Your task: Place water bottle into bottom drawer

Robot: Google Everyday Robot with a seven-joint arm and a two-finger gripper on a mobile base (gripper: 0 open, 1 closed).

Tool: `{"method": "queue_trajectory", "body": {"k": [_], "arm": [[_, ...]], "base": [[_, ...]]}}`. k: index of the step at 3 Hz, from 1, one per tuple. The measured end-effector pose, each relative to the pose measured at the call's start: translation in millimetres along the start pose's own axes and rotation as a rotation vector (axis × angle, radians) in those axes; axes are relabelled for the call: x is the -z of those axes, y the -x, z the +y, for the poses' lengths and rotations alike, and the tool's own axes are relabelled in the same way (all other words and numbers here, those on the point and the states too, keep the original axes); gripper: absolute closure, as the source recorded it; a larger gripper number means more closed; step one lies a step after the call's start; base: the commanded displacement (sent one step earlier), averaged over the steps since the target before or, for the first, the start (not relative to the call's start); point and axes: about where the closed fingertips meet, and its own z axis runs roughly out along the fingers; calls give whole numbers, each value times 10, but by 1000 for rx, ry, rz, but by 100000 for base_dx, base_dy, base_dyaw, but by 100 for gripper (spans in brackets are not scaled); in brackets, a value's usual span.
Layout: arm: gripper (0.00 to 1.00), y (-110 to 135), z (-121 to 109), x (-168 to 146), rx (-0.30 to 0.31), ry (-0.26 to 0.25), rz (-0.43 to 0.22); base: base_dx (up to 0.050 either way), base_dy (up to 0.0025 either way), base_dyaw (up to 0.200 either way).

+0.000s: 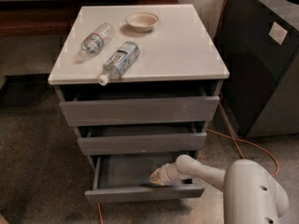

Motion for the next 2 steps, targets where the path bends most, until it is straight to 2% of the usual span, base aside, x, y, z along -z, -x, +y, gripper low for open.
{"method": "queue_trajectory", "body": {"k": [2], "arm": [[100,-114,323,-65,-21,56,19]], "base": [[0,0,0]]}}
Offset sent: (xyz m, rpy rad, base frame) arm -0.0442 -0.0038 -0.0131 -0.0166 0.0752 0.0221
